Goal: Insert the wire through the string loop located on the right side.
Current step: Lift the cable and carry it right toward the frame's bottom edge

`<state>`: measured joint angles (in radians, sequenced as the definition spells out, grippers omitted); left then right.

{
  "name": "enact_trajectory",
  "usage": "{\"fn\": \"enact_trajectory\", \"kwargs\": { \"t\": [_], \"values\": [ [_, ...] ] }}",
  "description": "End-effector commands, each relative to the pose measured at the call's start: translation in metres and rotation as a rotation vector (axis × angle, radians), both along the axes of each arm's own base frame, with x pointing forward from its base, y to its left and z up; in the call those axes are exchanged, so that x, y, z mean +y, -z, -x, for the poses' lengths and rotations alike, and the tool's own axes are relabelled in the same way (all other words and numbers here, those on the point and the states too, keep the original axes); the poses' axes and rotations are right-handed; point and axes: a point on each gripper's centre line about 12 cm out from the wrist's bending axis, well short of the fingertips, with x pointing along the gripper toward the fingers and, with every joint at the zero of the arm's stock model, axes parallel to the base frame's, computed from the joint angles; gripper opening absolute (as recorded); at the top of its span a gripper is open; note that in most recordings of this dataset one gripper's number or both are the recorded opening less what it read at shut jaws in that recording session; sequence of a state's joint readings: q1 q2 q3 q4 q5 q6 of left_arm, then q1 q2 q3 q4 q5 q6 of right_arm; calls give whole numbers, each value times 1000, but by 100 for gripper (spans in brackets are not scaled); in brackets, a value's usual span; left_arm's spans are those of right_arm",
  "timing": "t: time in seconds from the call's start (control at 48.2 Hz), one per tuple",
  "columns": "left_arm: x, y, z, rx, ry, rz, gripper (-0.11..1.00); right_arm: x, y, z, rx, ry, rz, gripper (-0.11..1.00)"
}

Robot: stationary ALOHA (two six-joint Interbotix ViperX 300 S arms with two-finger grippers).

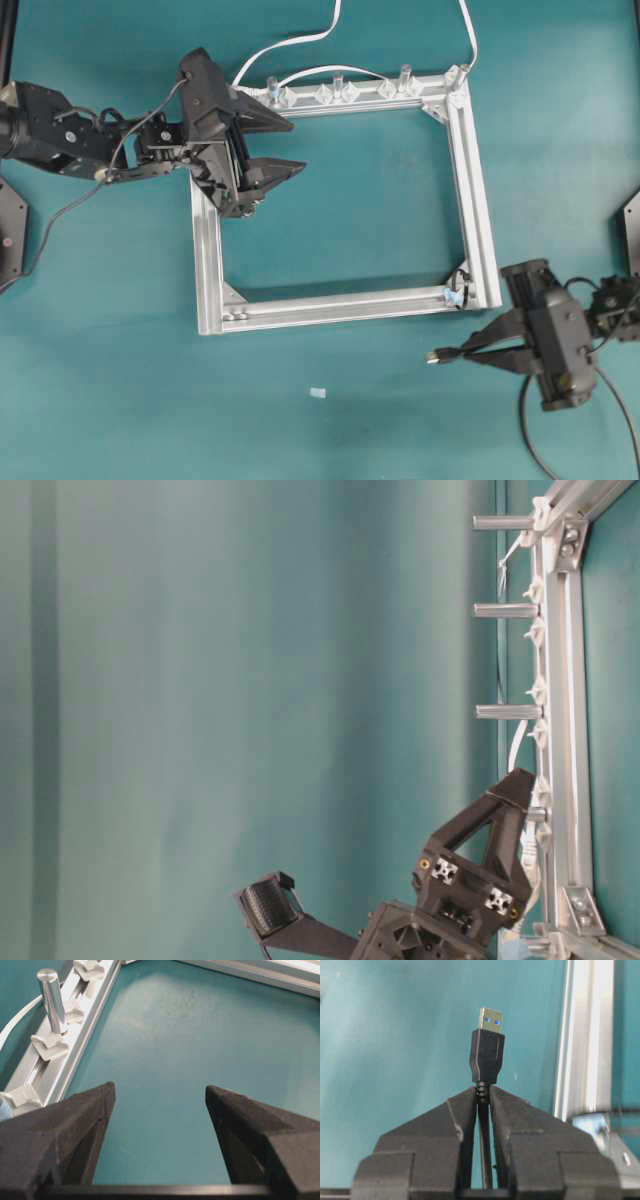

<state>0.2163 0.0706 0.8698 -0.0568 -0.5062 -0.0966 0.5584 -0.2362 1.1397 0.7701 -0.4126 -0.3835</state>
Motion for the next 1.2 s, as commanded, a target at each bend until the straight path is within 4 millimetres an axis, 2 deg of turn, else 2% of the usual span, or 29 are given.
{"fn": "enact_trajectory", "kwargs": {
  "t": [0.0,0.685,0.976,1.183],
  "values": [
    [0,-10,-3,-34,0,-4,76,-2,-7,5,-24,-6,-13,11],
    [3,-11,-3,-36,-8,-6,76,-29,-1,55,-15,-25,-38,11],
    [2,-12,-2,-36,-7,-6,76,-35,2,60,-16,-12,-37,11],
    [3,-14,-4,-42,-8,-7,76,-53,4,56,-12,75,-31,11]
  ]
}}
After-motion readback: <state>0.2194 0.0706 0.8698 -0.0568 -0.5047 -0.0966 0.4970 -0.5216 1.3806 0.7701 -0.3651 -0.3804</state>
